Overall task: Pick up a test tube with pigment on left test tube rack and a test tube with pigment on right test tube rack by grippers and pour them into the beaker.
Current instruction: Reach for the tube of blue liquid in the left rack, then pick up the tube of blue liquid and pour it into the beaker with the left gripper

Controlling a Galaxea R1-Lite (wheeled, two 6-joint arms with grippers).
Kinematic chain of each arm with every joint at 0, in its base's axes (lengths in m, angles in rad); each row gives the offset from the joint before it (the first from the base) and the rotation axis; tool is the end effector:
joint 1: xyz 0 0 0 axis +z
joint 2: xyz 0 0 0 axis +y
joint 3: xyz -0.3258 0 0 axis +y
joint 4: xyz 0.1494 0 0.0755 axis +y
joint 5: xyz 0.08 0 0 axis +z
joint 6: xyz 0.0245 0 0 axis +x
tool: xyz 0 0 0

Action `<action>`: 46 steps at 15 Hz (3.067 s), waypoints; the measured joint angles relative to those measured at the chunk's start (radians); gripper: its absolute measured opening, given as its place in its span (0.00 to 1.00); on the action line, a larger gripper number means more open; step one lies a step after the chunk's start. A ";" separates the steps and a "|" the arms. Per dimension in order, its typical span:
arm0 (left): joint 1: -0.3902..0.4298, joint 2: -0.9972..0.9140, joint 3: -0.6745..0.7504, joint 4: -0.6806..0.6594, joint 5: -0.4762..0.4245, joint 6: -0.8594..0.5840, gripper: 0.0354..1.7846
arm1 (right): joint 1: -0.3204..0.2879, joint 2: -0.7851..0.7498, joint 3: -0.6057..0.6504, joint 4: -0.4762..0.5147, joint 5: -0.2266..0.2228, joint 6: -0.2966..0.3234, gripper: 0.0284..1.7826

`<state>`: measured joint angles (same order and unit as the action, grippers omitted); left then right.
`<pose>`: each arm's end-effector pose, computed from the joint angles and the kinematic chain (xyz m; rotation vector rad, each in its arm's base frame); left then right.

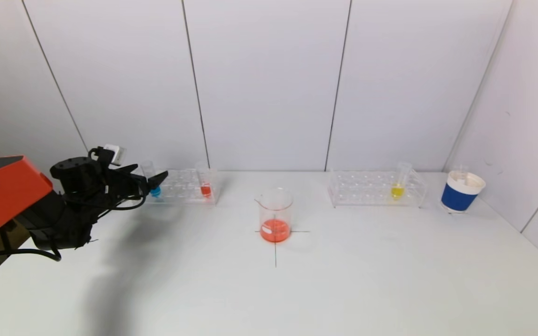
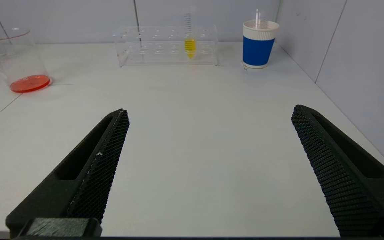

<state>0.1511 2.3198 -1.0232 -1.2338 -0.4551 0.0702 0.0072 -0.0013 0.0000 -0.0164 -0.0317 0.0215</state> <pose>0.4334 0.0551 0.1088 0.0508 0.0495 -0.3059 -0.0720 -0.0013 0.0771 0.0218 -0.0180 -0.0243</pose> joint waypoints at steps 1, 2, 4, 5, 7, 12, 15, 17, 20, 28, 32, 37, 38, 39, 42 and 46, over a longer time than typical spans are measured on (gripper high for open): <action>-0.001 0.000 0.000 0.000 0.000 0.000 0.96 | 0.000 0.000 0.000 0.000 0.000 0.000 0.99; -0.002 0.000 0.000 -0.001 0.000 0.000 0.96 | 0.000 0.000 0.000 0.000 0.000 0.000 0.99; -0.003 0.000 0.001 -0.001 0.000 0.000 0.96 | 0.000 0.000 0.000 0.000 0.000 0.000 0.99; -0.003 0.001 0.001 -0.001 0.001 0.000 0.96 | 0.000 0.000 0.000 0.000 0.000 0.000 0.99; -0.003 0.001 0.001 -0.001 0.000 0.000 0.96 | 0.000 0.000 0.000 0.000 0.000 0.000 0.99; -0.001 0.002 0.001 -0.001 0.001 -0.002 0.96 | 0.000 0.000 0.000 0.000 0.000 0.000 0.99; -0.001 0.002 0.000 -0.001 0.003 -0.002 0.95 | 0.000 0.000 0.000 0.000 0.000 0.000 0.99; -0.001 0.002 -0.001 -0.001 0.005 -0.002 0.89 | 0.000 0.000 0.000 0.000 0.000 0.000 0.99; -0.001 0.005 -0.005 0.000 0.005 -0.002 0.69 | 0.000 0.000 0.000 0.000 0.000 0.000 0.99; -0.001 0.016 -0.023 0.000 0.005 -0.002 0.23 | 0.000 0.000 0.000 0.000 0.000 0.000 0.99; -0.001 0.018 -0.023 -0.001 0.005 -0.003 0.23 | 0.000 0.000 0.000 0.000 0.000 0.000 0.99; -0.001 0.018 -0.022 -0.001 0.005 -0.003 0.23 | 0.000 0.000 0.000 0.000 0.000 0.000 0.99; -0.001 0.018 -0.022 -0.001 0.005 -0.003 0.23 | 0.000 0.000 0.000 0.000 0.000 0.000 0.99; -0.001 0.018 -0.022 -0.001 0.005 -0.003 0.23 | 0.000 0.000 0.000 0.000 0.000 0.000 0.99; -0.001 0.015 -0.023 0.001 0.005 -0.003 0.23 | 0.000 0.000 0.000 0.000 0.000 0.000 0.99; -0.001 -0.009 -0.023 0.003 0.005 -0.011 0.23 | 0.000 0.000 0.000 0.000 0.000 0.000 0.99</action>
<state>0.1500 2.3106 -1.0462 -1.2311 -0.4502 0.0589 0.0072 -0.0013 0.0000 -0.0164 -0.0321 0.0211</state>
